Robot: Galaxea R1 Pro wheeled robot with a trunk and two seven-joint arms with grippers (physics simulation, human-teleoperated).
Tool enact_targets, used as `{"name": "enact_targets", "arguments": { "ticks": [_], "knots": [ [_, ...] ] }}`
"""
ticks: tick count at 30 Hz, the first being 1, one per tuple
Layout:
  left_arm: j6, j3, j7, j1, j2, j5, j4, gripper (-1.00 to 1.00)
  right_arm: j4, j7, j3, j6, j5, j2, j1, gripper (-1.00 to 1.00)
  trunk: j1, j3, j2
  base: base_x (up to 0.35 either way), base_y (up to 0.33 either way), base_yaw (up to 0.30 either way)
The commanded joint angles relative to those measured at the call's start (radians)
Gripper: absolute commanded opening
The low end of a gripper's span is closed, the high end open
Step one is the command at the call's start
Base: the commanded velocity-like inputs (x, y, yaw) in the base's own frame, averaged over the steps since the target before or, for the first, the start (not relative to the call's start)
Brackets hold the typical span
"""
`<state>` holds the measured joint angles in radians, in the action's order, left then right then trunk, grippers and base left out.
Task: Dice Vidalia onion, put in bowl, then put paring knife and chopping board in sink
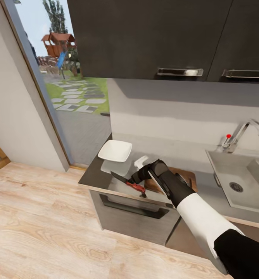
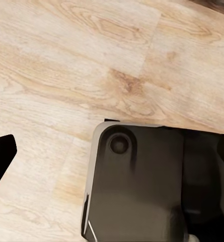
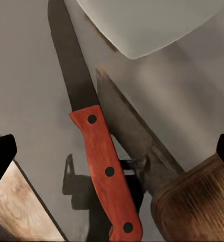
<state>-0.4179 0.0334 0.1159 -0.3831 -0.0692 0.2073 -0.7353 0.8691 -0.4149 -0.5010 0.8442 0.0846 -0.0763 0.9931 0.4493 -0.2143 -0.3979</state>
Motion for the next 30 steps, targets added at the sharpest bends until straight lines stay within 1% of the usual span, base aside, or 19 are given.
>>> {"name": "enact_targets", "arguments": {
  "ticks": [1,10,25,30],
  "knots": [
    [0.001,0.002,0.01,0.0,0.0,0.011,-0.001,1.0,0.001,-0.007,-0.005,0.003,0.009,0.0,0.001,1.0,0.001,-0.003,-0.002,0.049,0.0,0.0],
    [0.001,0.002,0.01,0.0,0.0,0.011,0.005,1.0,-0.002,-0.007,-0.011,-0.024,0.008,0.001,0.001,1.0,0.001,-0.014,-0.002,0.01,0.0,0.0],
    [0.001,0.002,0.01,0.0,0.006,0.011,0.005,1.0,-0.009,-0.009,-0.011,-0.034,0.006,0.0,0.001,1.0,0.001,-0.032,-0.002,0.0,0.0,0.0],
    [0.001,0.002,0.01,0.0,0.006,0.011,0.005,1.0,-0.009,-0.058,-0.011,-0.049,0.006,0.001,0.001,1.0,0.001,-0.039,-0.002,0.0,0.0,0.0]
  ]
}}
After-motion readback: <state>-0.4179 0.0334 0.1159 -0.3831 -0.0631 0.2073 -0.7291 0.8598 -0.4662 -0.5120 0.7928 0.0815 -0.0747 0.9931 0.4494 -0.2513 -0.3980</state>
